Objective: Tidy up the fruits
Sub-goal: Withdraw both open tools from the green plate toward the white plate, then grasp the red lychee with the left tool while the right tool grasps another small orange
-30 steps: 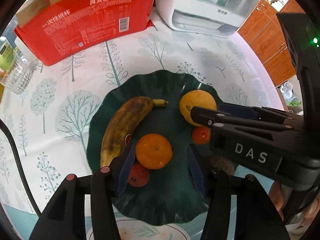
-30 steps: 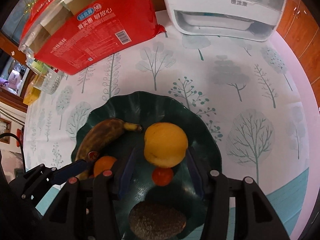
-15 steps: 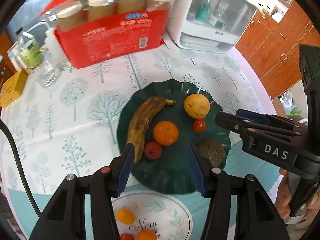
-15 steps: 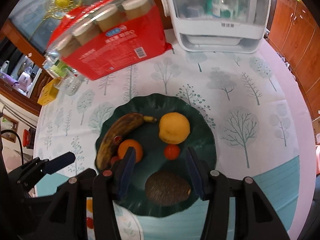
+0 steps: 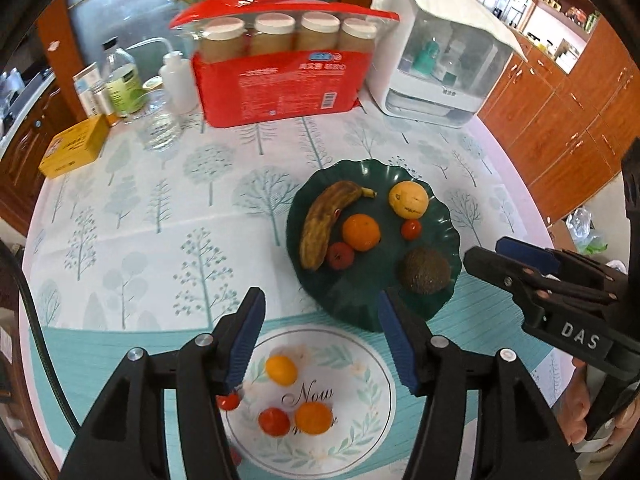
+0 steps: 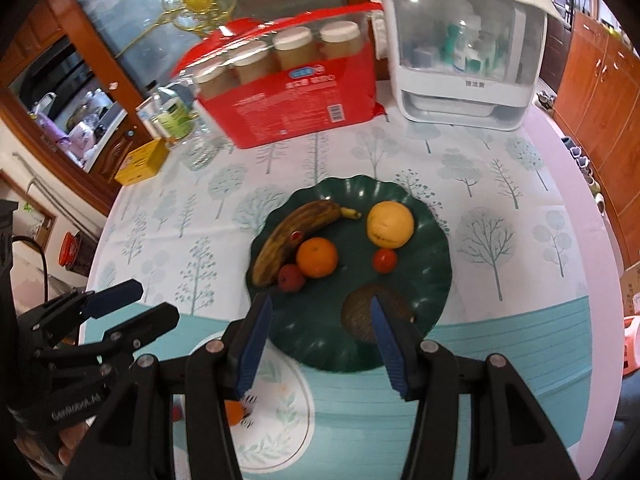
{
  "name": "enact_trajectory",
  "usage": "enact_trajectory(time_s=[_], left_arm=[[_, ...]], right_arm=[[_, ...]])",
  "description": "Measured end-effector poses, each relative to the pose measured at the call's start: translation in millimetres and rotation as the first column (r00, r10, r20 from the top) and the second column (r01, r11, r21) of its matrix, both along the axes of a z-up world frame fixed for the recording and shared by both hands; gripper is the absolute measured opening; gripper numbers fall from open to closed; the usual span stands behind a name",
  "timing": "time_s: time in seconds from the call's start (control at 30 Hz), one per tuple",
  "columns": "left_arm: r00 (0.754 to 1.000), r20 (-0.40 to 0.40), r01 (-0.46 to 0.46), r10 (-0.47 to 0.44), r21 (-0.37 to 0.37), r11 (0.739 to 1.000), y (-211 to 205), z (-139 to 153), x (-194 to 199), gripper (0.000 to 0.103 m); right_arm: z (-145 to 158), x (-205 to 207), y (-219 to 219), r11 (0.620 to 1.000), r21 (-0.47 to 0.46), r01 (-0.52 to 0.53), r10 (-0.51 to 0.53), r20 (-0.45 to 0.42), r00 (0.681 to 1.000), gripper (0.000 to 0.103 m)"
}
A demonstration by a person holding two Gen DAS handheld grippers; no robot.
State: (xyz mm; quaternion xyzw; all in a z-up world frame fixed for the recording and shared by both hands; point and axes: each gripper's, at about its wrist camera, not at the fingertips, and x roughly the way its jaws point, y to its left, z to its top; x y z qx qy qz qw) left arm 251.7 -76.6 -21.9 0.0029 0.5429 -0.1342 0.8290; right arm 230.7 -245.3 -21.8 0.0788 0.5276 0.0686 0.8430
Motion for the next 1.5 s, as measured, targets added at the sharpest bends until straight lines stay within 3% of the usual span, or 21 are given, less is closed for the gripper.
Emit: enact_trajectory(time_s=[0.13,0.33,0.73,0.93,1.27,1.5], left_arm=[[0.998,0.047,-0.031,0.030,0.030,0.999,12.9,11.1,-19.3,0.072],[0.994,0.095,-0.065,0.061,0.038,0.997,32.2,23.3,-44.4,0.078],[0.981,0.150,-0.131,0.121,0.056,0.990,85.0,19.2,-100.1,0.080],[0.977,0.138,-0.174,0.162,0.077,0.982,108.2,-11.7,-119.6,0.080],[0.973,-0.017,-0.228,0.230,0.096,0.969,130.8,-100.7,-139.1,0.080],[0.964,-0.067,-0.252,0.258,0.084,0.964,134.6,-131.5,-138.3,0.080]], right_arm=[[9.2,-18.9,12.0,0.999,-0.002,-0.033,0.033,0.028,0.999,0.052],[15.4,-40.1,31.0,0.996,-0.013,-0.088,0.088,0.057,0.994,0.052],[-4.4,-78.8,79.4,0.974,-0.044,-0.224,0.227,0.068,0.972,0.052],[-33.4,-88.8,99.6,0.960,-0.065,-0.273,0.276,0.034,0.961,0.052],[-101.8,-97.7,120.0,0.949,-0.067,-0.307,0.301,-0.084,0.950,0.052],[-130.3,-102.6,126.4,0.945,-0.061,-0.320,0.310,-0.134,0.941,0.052]])
